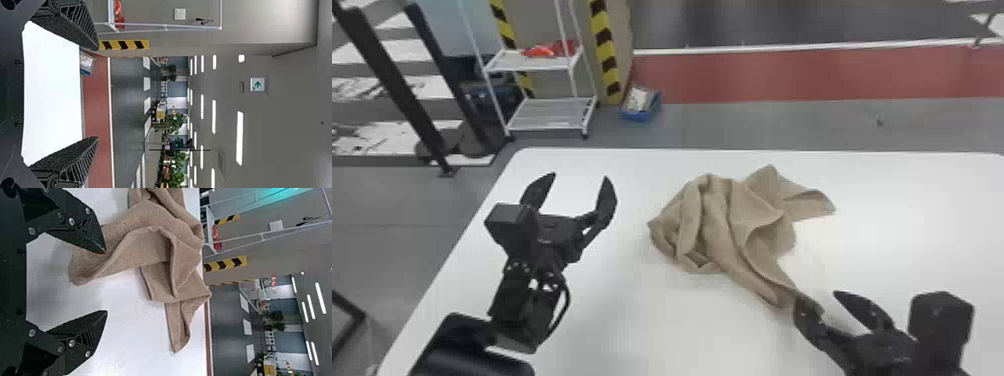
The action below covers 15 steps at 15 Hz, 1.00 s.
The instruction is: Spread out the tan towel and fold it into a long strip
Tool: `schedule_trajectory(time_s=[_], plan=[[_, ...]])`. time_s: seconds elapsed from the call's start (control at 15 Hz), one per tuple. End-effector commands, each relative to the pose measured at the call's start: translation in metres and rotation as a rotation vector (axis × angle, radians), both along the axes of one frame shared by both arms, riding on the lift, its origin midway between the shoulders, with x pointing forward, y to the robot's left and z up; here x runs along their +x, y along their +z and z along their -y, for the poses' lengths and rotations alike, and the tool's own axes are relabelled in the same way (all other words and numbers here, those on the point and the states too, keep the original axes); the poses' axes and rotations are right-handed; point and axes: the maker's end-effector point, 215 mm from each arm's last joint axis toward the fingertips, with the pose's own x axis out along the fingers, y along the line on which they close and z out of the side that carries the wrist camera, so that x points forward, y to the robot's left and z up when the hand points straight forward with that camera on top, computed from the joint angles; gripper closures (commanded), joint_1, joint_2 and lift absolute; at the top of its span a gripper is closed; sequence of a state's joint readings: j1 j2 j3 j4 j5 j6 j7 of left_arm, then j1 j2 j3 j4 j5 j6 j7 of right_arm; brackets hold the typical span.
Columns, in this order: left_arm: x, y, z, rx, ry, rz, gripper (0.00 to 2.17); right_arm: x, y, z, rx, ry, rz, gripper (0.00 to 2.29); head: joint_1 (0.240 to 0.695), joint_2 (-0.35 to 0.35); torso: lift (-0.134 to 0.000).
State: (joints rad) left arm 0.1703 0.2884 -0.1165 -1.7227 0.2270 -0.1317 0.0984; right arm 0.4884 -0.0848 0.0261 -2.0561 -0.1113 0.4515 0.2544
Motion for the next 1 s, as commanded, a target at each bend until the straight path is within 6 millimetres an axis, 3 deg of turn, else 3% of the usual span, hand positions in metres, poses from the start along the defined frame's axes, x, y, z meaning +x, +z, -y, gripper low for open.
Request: schedule_trajectory(time_s=[0.0, 0.13, 0.27, 0.33, 0.47, 0.67, 0.8, 0.93], plan=[[0.000, 0.000, 0.000, 0.002, -0.002, 0.001, 0.08, 0.000, -0.010, -0.001, 0.010, 0.014, -0.044, 0.48, 0.695, 0.108, -0.124], [0.000, 0.001, 0.000, 0.002, -0.001, 0.001, 0.08, -0.004, -0.015, -0.005, 0.021, 0.028, -0.069, 0.67, 0.695, 0.108, -0.124], [0.000, 0.000, 0.000, 0.002, -0.001, -0.002, 0.08, -0.009, -0.020, -0.010, 0.033, 0.042, -0.104, 1.63, 0.695, 0.114, -0.124], [0.000, 0.000, 0.000, 0.002, -0.001, -0.002, 0.08, -0.008, -0.013, -0.010, 0.034, 0.042, -0.096, 1.90, 0.695, 0.116, -0.124], [-0.001, 0.000, 0.001, 0.001, -0.002, 0.001, 0.08, -0.003, 0.006, -0.011, 0.042, 0.046, -0.059, 2.02, 0.695, 0.119, -0.124], [-0.001, -0.001, 0.001, 0.001, -0.002, -0.001, 0.08, 0.010, 0.053, -0.011, 0.069, 0.046, 0.028, 2.07, 0.695, 0.121, -0.124], [-0.001, -0.002, -0.002, 0.004, 0.002, -0.004, 0.08, 0.023, 0.103, -0.003, 0.120, 0.034, 0.092, 2.07, 0.695, 0.120, -0.124], [-0.002, -0.003, -0.002, 0.004, 0.002, -0.007, 0.08, 0.032, 0.165, -0.004, 0.158, 0.044, 0.177, 2.07, 0.695, 0.113, -0.124]])
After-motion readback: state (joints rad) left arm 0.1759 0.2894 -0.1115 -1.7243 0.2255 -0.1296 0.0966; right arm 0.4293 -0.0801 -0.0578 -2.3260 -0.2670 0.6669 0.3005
